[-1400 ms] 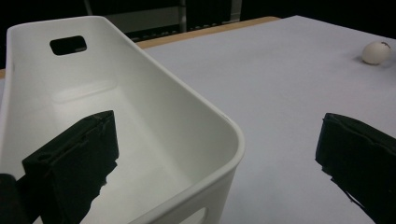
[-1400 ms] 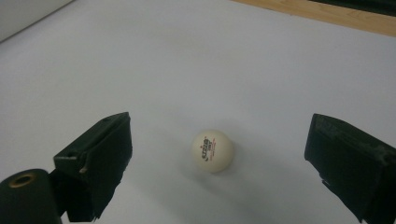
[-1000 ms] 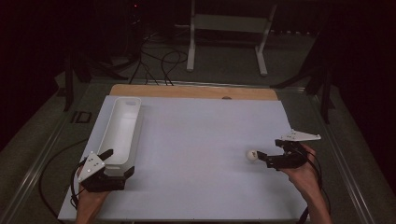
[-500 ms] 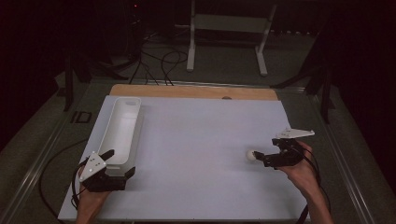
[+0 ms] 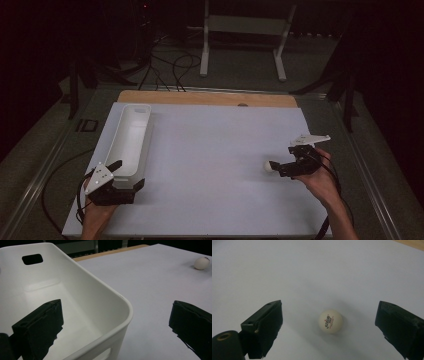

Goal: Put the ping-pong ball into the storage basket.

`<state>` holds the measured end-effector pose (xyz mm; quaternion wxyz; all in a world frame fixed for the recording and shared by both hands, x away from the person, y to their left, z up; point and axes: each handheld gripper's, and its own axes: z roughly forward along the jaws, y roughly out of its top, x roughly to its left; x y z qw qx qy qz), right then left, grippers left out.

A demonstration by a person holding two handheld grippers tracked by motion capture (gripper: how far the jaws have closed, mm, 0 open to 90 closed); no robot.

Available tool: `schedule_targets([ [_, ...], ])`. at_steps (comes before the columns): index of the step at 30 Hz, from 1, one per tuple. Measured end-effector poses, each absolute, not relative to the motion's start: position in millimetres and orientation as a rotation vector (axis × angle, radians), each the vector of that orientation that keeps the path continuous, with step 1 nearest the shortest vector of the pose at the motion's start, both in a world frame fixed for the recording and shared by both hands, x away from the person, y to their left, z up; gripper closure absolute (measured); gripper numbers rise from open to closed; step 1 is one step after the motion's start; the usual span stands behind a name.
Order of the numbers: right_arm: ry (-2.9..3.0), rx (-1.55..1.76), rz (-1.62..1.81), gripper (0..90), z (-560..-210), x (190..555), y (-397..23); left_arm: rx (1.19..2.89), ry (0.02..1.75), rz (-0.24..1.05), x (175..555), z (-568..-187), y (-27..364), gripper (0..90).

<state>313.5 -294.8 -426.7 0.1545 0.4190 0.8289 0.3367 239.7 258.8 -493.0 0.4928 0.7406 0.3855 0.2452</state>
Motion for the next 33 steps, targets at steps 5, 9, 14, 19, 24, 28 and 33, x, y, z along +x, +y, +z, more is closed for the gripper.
schedule_targets([
  [5,2.391,1.198,0.946,7.1,-427,316,-292,1.8,0.933,0.599,240,-493,259,0.0],
  [9,2.403,1.195,0.927,7.1,-427,318,-291,1.803,0.932,0.6,240,-493,259,0.0],
  [14,2.415,1.2,0.907,7.1,-429,322,-290,1.806,0.928,0.603,240,-494,258,0.0],
  [19,2.433,1.197,0.894,7.1,-430,324,-288,1.808,0.923,0.604,240,-494,258,0.0],
  [24,2.461,1.195,0.871,7.1,-432,327,-285,1.808,0.924,0.606,240,-494,258,0.0],
  [28,2.479,1.195,0.854,7.1,-434,329,-284,1.808,0.923,0.607,240,-494,258,0.0],
  [33,2.502,1.193,0.834,7.1,-437,332,-282,1.814,0.919,0.609,240,-494,257,0.0],
])
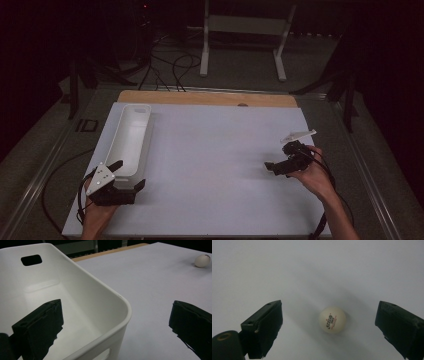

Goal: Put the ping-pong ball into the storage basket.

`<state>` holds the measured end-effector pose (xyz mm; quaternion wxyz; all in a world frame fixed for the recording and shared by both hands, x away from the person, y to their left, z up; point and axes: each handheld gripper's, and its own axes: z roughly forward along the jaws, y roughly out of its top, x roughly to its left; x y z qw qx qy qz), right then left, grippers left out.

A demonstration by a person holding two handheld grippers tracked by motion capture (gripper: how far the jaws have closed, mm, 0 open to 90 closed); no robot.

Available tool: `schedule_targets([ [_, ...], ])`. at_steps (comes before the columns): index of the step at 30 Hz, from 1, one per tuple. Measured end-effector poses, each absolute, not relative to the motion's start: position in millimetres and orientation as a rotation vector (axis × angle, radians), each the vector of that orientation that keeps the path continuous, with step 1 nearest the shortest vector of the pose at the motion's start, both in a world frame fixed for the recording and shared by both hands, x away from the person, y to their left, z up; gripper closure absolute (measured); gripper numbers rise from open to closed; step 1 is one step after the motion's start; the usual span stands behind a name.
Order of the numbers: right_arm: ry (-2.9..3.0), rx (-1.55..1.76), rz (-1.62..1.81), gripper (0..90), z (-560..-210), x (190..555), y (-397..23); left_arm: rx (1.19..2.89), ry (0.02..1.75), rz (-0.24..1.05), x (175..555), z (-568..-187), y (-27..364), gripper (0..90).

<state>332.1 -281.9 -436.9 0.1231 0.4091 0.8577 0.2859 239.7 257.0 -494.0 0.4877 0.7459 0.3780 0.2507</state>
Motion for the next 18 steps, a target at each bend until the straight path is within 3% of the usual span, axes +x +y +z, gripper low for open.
schedule_targets([
  [18,2.572,1.179,0.735,7.1,-444.0,339.6,-274.2,1.817,0.918,0.611,239.9,-494.1,257.1,0.0],
])
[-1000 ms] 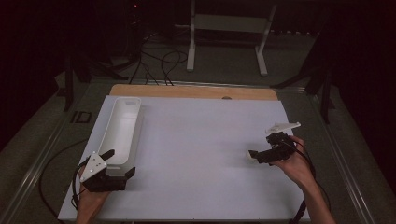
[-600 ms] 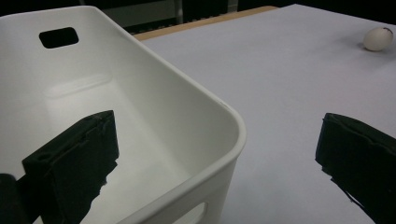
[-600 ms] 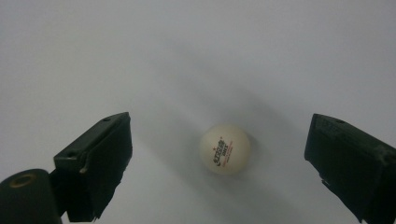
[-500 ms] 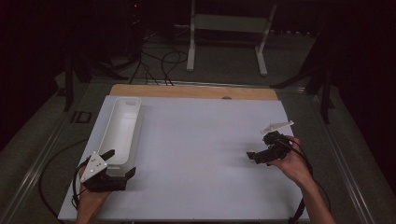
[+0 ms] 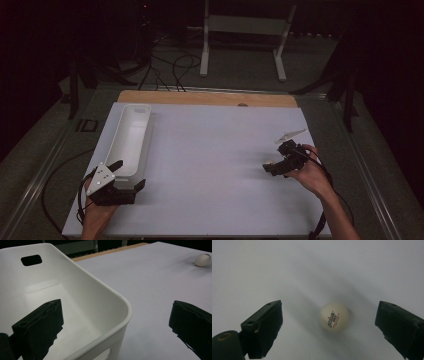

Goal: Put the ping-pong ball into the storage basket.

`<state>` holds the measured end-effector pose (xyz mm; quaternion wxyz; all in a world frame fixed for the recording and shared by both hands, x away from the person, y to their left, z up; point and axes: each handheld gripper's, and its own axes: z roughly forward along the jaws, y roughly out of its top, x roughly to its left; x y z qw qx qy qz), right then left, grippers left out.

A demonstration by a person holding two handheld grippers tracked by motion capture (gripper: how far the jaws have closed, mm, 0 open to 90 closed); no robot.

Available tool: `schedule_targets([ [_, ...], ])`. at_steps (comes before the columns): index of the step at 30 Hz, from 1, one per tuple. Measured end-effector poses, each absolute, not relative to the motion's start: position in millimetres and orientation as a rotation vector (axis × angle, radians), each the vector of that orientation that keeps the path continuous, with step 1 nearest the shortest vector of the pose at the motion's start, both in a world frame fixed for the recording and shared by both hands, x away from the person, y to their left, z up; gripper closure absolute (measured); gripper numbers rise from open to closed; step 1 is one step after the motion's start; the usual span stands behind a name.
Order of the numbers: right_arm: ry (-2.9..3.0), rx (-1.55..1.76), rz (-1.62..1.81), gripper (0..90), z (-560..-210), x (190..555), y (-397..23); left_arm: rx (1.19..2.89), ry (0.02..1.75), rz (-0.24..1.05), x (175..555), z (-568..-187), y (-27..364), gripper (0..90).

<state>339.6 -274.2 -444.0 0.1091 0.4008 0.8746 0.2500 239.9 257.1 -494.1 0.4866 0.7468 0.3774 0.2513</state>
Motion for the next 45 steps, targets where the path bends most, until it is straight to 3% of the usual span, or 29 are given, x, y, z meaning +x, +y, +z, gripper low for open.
schedule_targets([
  [45,2.669,1.166,0.552,7.2,-459,354,-264,1.817,0.916,0.607,240,-494,257,0.0],
])
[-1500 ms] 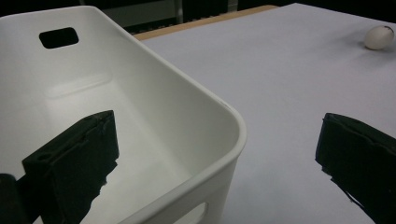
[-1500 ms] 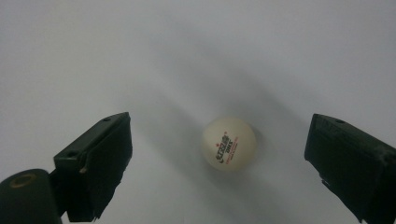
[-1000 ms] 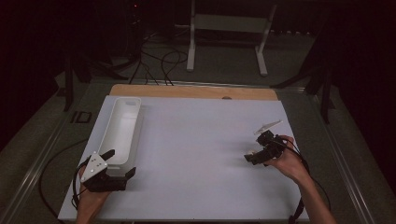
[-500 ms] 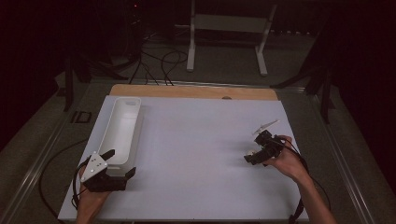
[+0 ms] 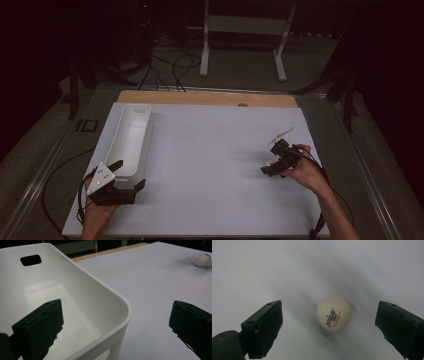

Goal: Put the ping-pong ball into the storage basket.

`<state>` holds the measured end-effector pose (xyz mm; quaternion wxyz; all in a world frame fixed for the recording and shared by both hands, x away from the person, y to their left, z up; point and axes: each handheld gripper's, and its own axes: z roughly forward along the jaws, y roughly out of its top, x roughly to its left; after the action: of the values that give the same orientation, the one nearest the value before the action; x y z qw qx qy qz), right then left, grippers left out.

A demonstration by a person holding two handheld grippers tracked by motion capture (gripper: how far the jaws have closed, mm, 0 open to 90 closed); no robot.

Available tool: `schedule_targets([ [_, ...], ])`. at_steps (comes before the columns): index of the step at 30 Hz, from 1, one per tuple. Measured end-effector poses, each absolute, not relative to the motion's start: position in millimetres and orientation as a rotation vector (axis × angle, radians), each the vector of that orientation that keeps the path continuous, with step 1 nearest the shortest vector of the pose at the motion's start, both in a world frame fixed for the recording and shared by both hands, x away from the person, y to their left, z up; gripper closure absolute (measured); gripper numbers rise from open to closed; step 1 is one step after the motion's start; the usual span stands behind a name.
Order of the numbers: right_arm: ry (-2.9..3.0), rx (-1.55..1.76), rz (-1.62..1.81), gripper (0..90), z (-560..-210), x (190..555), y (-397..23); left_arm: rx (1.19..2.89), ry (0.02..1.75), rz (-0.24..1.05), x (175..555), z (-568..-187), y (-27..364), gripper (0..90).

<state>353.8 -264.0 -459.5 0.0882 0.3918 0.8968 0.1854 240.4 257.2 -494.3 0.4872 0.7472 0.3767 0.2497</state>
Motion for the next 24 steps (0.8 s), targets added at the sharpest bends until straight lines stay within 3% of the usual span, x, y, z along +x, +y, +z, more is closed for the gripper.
schedule_targets([
  [24,2.703,1.171,0.487,7.9,-465.3,358.0,-261.3,1.817,0.916,0.603,240.7,-494.3,257.5,0.0],
])
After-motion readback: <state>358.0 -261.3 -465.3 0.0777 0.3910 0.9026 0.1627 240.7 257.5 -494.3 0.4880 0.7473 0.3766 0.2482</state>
